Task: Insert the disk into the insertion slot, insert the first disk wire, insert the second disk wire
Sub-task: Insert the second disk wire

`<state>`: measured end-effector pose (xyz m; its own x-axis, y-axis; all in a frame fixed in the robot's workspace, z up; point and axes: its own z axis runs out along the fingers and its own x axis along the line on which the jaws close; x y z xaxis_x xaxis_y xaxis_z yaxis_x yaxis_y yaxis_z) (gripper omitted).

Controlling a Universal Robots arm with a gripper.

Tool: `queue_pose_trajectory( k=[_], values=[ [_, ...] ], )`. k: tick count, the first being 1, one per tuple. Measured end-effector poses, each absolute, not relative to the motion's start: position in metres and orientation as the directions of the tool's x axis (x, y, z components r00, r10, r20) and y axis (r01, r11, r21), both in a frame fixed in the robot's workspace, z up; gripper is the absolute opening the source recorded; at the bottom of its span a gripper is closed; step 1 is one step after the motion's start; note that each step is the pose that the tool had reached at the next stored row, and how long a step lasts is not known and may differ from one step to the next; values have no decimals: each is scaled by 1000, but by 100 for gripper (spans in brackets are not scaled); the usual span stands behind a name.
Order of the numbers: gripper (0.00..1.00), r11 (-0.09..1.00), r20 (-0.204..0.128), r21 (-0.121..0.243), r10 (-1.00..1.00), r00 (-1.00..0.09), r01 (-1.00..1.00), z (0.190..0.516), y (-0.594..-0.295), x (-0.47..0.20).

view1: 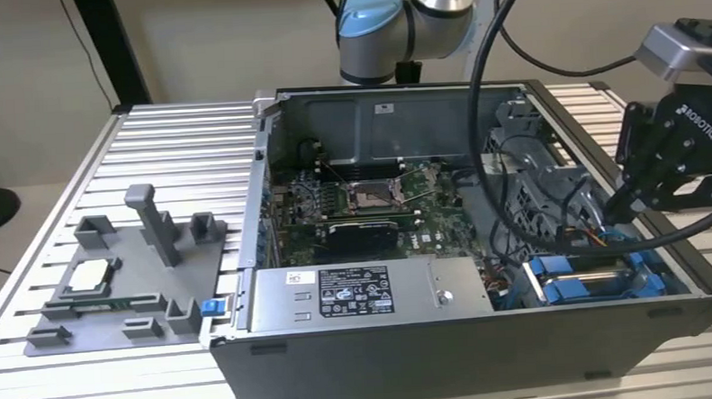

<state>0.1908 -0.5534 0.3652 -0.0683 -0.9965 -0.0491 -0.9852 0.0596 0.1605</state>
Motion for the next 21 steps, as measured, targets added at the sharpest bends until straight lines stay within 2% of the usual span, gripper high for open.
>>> queue_pose_trajectory(
  k=[21],
  values=[
    [0,58,-62,154,-996,-68,-986,365,-583,182]
  ],
)
